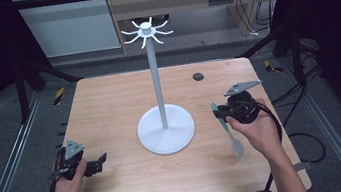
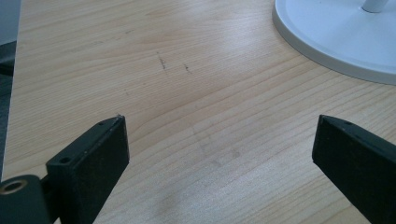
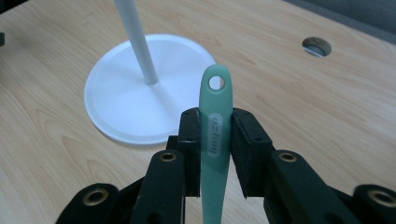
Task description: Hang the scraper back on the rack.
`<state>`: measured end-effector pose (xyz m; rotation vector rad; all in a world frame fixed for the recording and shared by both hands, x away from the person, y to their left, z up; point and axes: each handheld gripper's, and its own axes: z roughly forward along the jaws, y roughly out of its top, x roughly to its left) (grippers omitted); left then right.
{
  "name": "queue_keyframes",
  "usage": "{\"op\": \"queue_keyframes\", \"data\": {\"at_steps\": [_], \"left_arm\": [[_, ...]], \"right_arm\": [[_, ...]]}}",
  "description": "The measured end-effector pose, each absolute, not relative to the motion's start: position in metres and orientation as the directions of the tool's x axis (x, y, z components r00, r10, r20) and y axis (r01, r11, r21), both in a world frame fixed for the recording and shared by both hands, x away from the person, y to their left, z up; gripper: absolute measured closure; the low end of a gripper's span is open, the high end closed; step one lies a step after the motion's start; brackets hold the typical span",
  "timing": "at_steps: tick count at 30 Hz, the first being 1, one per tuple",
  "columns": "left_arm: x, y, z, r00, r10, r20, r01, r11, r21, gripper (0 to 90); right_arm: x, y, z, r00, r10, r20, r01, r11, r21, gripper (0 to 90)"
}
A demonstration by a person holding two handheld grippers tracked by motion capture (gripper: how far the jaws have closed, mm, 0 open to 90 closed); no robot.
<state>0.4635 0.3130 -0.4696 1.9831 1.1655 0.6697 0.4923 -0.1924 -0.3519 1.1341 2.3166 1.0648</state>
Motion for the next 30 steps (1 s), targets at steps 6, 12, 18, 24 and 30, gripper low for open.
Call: {"op": "queue_keyframes", "data": {"at_steps": [6,12,18,24,30], "left_arm": [[0.463,0.313,-0.47,0.455,0.888,0.071,0.508,-0.324,0.798,3.5],[0.463,0.312,-0.47,0.458,0.886,0.069,0.506,-0.324,0.8,3.6],[0.464,0.312,-0.47,0.461,0.884,0.075,0.505,-0.331,0.797,3.5],[0.463,0.312,-0.47,0.461,0.885,0.074,0.505,-0.33,0.797,3.6],[0.463,0.311,-0.47,0.462,0.884,0.072,0.505,-0.329,0.798,3.6]], "right_arm": [[0.489,-0.188,-0.341,-0.609,0.793,-0.01,0.472,0.373,0.799,74.4],[0.488,-0.182,-0.334,-0.604,0.797,-0.017,0.423,0.339,0.841,74.4],[0.49,-0.174,-0.33,-0.612,0.791,-0.024,0.4,0.336,0.852,74.4],[0.491,-0.164,-0.323,-0.625,0.78,-0.028,0.372,0.329,0.868,74.4],[0.492,-0.156,-0.316,-0.622,0.782,-0.031,0.362,0.323,0.874,74.4]]}}
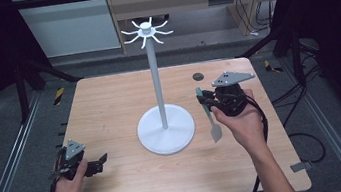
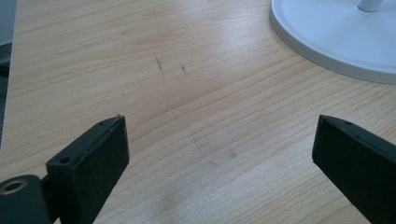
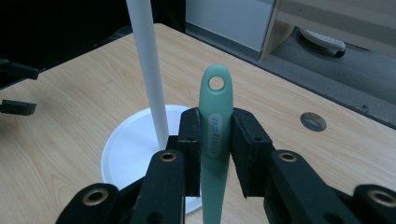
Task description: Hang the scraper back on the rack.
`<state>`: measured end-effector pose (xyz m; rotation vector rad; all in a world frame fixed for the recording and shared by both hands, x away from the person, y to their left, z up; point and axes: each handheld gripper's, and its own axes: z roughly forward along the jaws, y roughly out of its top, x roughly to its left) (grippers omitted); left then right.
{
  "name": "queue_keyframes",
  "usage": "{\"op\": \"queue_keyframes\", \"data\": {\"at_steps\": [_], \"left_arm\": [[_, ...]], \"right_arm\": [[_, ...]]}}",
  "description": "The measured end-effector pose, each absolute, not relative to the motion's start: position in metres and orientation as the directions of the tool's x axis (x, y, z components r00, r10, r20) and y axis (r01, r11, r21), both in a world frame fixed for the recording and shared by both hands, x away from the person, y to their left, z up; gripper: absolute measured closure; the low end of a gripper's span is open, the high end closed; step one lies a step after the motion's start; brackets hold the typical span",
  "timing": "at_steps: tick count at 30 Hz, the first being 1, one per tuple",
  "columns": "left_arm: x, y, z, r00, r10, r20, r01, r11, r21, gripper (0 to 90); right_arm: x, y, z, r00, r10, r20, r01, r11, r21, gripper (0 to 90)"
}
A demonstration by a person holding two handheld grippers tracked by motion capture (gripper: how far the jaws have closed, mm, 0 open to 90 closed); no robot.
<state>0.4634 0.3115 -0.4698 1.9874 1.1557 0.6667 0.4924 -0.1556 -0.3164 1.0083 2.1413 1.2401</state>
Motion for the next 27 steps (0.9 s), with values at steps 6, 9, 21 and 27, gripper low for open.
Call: {"op": "queue_keyframes", "data": {"at_steps": [6,9,21,27], "left_arm": [[0.464,0.312,-0.47,0.461,0.884,0.073,0.505,-0.329,0.798,3.6],[0.463,0.312,-0.47,0.461,0.885,0.072,0.506,-0.329,0.798,3.6],[0.463,0.312,-0.47,0.46,0.885,0.071,0.505,-0.326,0.799,3.5],[0.463,0.312,-0.47,0.458,0.886,0.071,0.505,-0.325,0.799,3.6]], "right_arm": [[0.493,-0.148,-0.31,-0.622,0.783,-0.014,0.351,0.294,0.889,74.4],[0.494,-0.143,-0.304,-0.627,0.779,-0.01,0.336,0.282,0.899,74.4],[0.494,-0.128,-0.284,-0.632,0.774,-0.036,0.284,0.275,0.919,74.4],[0.493,-0.121,-0.27,-0.641,0.766,-0.044,0.254,0.266,0.93,74.4]]}}
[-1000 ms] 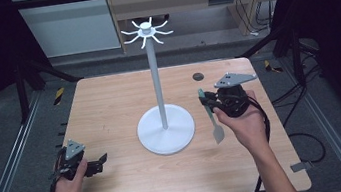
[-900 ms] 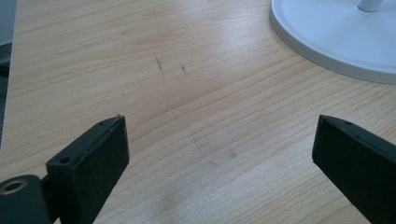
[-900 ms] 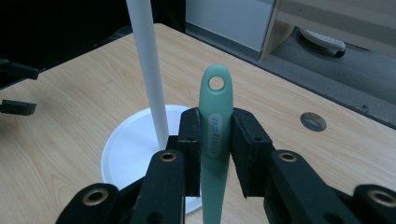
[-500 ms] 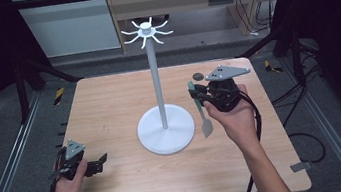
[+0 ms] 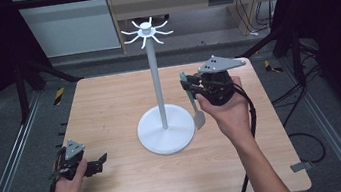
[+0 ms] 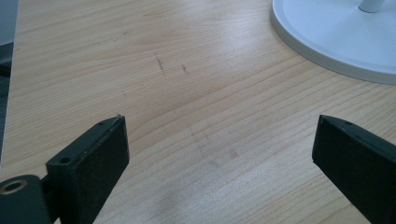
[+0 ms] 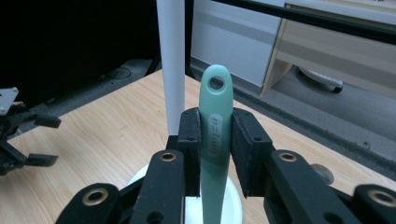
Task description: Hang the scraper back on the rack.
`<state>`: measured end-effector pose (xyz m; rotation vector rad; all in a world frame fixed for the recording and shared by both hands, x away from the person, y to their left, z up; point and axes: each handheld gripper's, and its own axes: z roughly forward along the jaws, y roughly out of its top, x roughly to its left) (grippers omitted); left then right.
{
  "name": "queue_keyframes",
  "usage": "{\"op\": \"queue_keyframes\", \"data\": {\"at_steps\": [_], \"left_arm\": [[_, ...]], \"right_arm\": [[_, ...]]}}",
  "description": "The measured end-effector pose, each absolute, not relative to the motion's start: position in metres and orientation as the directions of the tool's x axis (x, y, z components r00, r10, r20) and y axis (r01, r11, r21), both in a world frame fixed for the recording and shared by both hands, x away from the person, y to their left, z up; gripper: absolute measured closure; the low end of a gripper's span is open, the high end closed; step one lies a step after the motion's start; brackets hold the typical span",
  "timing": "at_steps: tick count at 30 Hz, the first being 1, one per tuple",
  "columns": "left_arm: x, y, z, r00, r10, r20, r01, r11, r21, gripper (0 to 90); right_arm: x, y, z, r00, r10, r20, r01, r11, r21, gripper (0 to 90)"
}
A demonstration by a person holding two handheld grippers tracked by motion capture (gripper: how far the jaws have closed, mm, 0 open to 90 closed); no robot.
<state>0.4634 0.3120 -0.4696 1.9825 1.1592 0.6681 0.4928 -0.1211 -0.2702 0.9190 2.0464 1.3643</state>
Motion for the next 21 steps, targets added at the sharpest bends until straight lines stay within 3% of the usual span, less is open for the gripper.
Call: {"op": "queue_keyframes", "data": {"at_steps": [21], "left_arm": [[0.463,0.312,-0.47,0.458,0.886,0.07,0.506,-0.324,0.799,3.6]], "right_arm": [[0.486,-0.109,-0.235,-0.648,0.756,-0.089,0.186,0.27,0.945,74.3]]}}
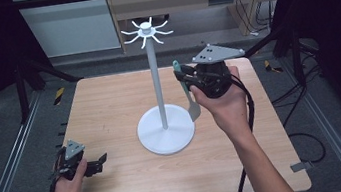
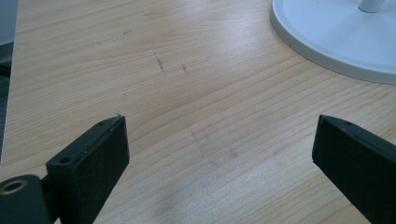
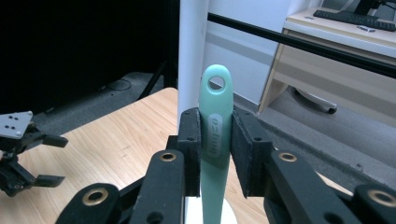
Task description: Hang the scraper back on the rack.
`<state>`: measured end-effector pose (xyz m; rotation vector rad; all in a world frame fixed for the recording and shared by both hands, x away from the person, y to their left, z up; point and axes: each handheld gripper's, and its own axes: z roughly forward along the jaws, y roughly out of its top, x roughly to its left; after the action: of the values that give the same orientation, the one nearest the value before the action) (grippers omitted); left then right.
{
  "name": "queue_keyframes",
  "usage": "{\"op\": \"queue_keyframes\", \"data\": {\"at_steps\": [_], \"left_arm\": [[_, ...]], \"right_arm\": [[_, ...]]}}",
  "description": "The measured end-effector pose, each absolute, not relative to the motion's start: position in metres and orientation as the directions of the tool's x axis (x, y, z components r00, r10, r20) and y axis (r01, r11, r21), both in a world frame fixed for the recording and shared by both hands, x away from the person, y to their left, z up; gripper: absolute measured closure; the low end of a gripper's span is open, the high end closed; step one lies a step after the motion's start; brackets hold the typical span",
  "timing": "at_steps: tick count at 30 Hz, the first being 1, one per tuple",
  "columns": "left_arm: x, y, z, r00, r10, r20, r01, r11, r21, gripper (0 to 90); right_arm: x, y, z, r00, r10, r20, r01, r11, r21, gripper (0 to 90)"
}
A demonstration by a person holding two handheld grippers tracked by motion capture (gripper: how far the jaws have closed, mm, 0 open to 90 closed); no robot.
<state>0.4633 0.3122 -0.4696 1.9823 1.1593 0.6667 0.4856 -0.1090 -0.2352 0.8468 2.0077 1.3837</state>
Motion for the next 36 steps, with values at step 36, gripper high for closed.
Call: {"op": "queue_keyframes", "data": {"at_steps": [36], "left_arm": [[0.463,0.312,-0.47,0.463,0.883,0.073,0.51,-0.332,0.794,3.8]], "right_arm": [[0.476,-0.096,-0.182,-0.676,0.731,-0.096,0.101,0.22,0.97,74.3]]}}
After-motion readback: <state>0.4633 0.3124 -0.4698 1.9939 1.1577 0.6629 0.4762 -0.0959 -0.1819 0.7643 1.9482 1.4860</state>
